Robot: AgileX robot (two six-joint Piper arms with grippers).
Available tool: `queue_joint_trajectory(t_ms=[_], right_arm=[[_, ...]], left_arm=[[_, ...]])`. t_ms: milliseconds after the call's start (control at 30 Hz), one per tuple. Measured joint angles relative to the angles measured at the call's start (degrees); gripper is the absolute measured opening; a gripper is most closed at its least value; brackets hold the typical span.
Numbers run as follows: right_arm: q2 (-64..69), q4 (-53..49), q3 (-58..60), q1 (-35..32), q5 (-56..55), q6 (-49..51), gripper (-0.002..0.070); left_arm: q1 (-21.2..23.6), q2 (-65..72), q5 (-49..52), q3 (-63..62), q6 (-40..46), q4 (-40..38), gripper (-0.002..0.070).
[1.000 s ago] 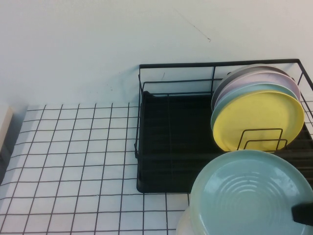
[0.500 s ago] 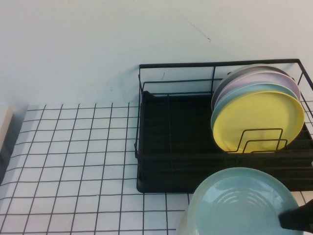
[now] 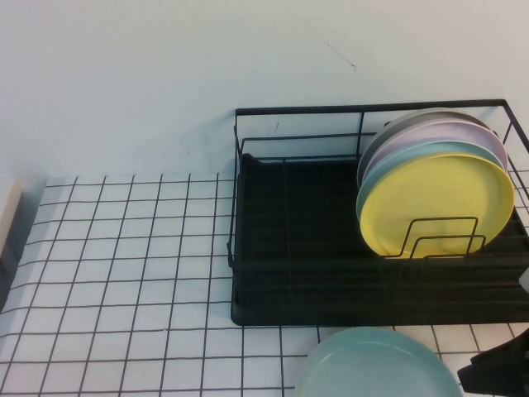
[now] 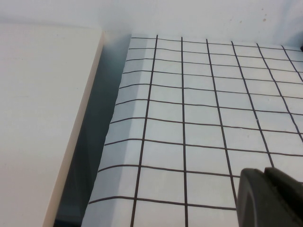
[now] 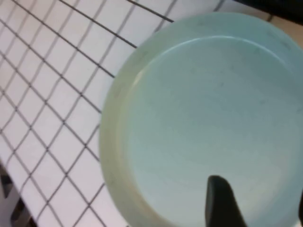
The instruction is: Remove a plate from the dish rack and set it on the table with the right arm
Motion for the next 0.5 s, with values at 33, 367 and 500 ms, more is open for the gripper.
queue_joint_trajectory(t_ms=[33,367,500], right_arm=[[0.00,-0.31,-0.72,0.00,1.29,0.00,0.0340],[-0.49,-4.72,-15.73,0.00,15.70,7.35,0.0123],[-6.06,-3.94,-17.83,0.00,15.79,8.15,0.0027]], left_arm=[[0.00,0.00,0.00,0.00,0.00,0.00,-0.0003],[0.00,0.00,0.00,0.00,0.00,0.00,-0.0003],[0.00,0.00,0.00,0.00,0.00,0.00,-0.0003]])
